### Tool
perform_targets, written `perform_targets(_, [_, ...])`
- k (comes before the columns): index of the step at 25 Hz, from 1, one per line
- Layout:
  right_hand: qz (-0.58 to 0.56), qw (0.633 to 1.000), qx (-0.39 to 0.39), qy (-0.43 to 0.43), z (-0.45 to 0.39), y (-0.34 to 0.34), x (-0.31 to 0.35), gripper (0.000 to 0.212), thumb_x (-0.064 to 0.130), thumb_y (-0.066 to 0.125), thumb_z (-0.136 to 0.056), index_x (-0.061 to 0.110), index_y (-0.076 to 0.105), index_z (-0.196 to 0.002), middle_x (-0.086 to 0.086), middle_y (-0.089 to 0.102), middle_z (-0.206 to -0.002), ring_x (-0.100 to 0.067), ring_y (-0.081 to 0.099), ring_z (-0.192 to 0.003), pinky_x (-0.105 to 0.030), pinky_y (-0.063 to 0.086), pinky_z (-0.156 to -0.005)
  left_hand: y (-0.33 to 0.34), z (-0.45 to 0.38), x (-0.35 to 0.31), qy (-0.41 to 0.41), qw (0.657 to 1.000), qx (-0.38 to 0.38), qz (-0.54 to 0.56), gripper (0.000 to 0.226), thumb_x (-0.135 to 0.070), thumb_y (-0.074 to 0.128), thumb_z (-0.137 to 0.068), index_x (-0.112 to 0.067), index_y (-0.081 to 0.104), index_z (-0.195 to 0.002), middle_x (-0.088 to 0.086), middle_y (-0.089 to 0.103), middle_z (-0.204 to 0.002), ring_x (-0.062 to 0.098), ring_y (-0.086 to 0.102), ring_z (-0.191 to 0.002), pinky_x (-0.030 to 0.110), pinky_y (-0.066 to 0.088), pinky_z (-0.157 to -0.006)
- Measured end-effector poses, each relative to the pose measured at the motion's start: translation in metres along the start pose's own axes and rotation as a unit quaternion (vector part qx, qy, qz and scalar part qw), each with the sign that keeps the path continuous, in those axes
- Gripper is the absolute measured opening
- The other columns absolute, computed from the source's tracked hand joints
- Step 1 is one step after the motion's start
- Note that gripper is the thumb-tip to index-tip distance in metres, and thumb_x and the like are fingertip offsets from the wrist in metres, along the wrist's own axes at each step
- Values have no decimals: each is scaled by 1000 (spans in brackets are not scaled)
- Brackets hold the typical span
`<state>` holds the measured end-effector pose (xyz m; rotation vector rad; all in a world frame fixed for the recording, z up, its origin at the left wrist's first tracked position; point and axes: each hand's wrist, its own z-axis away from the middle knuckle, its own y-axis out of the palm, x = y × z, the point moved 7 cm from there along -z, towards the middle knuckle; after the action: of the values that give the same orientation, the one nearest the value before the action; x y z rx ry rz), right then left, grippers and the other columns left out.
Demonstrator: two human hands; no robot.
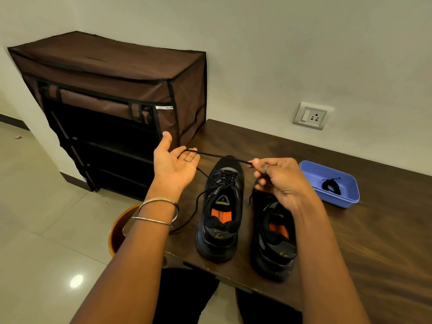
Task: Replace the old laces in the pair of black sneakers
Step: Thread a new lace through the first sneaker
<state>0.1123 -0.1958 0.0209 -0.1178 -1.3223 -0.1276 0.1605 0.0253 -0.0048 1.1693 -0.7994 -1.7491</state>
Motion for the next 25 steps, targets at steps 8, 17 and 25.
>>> perform_targets(8, [127,989,-35,-71,-5,6,4,5,2,61,-94,1,66,-94,-12,74,-79,-17,64,-54,-23,53,-48,-27,-2,-9,77,719,-155,-673,23,-30,66,-90,-14,68,-107,2,69,-105,18,66,-88,33,53,-83])
perform_targets(17, [49,991,-106,-60,-9,21,-11,14,18,80,-82,11,74,-71,-6,70,-67,-8,52,-48,-18,41,-44,45,17,29,236,644,179,-706,17,-10,71,-84,-19,76,-98,-3,74,-93,6,68,-93,25,53,-89])
perform_targets(25, [247,968,-43,0,-18,24,-33,14,16,86,-74,11,74,-80,-9,71,-84,-21,66,-78,-30,53,-64,18,11,42,174,539,109,-817,3,-18,78,-77,-19,76,-79,-10,63,-68,0,56,-64,6,43,-61])
